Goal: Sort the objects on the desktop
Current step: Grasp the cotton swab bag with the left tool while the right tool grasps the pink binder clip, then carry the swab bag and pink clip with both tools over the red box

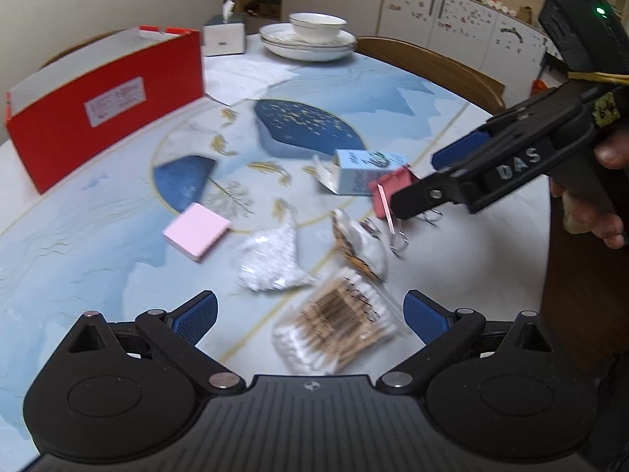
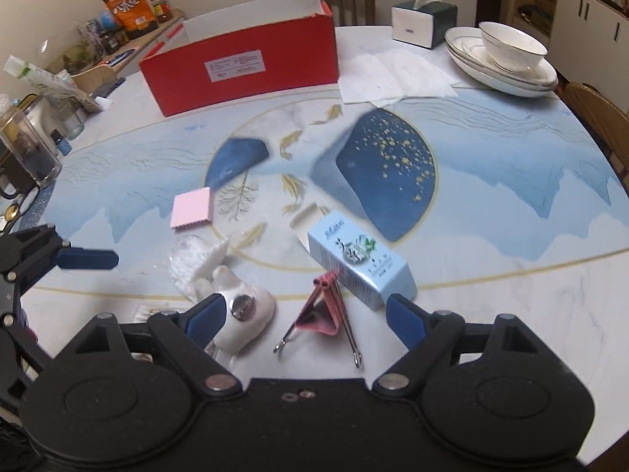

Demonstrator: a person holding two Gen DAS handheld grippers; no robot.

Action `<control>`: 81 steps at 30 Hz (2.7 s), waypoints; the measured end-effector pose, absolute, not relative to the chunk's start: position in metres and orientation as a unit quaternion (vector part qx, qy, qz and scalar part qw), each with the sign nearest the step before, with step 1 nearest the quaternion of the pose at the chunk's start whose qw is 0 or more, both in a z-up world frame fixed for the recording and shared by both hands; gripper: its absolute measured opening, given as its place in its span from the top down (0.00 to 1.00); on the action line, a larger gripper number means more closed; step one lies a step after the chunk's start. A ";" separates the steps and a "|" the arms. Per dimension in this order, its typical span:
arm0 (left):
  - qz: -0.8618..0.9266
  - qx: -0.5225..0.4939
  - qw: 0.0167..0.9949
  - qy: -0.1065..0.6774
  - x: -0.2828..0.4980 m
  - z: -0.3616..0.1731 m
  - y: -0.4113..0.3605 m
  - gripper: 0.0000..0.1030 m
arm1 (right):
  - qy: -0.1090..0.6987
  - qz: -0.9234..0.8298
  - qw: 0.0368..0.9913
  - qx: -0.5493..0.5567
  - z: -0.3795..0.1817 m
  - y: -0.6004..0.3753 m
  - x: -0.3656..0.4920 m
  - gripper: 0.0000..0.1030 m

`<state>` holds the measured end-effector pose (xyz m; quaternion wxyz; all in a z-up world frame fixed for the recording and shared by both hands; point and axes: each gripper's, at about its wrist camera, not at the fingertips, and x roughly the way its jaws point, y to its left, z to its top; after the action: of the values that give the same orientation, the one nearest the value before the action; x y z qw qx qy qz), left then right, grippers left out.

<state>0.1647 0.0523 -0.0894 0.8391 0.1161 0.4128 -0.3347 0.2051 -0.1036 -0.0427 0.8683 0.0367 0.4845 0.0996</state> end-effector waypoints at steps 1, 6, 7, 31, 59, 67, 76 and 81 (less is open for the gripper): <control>-0.339 0.118 0.837 0.413 0.163 -0.091 0.051 0.02 | 0.485 0.096 0.868 0.040 -0.044 -0.104 0.205 0.15; -0.354 0.138 0.832 0.405 0.160 -0.102 0.044 0.02 | 0.492 0.075 0.864 0.068 -0.054 -0.108 0.208 0.15; -0.354 0.145 0.831 0.404 0.159 -0.104 0.042 0.02 | 0.493 0.072 0.865 0.068 -0.056 -0.108 0.208 0.15; -0.360 0.184 0.823 0.398 0.148 -0.120 0.026 0.44 | 0.507 0.066 0.857 0.069 -0.078 -0.111 0.217 0.46; -0.331 0.082 0.832 0.437 0.150 -0.088 0.080 0.66 | 0.490 0.096 0.866 0.035 -0.059 -0.101 0.200 0.69; -0.311 0.061 0.842 0.436 0.153 -0.081 0.093 0.66 | 0.484 0.098 0.869 0.027 -0.049 -0.099 0.196 0.75; -0.295 0.045 0.853 0.428 0.161 -0.070 0.102 0.66 | 0.473 0.105 0.874 0.022 -0.032 -0.097 0.198 0.75; -0.282 0.031 0.861 0.423 0.171 -0.059 0.106 0.66 | 0.460 0.115 0.880 0.017 -0.017 -0.094 0.203 0.75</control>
<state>0.1706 0.1058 -0.0592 0.8606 0.0312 0.4226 -0.2825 0.2027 -0.0940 -0.0169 0.8801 0.0165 0.4605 0.1147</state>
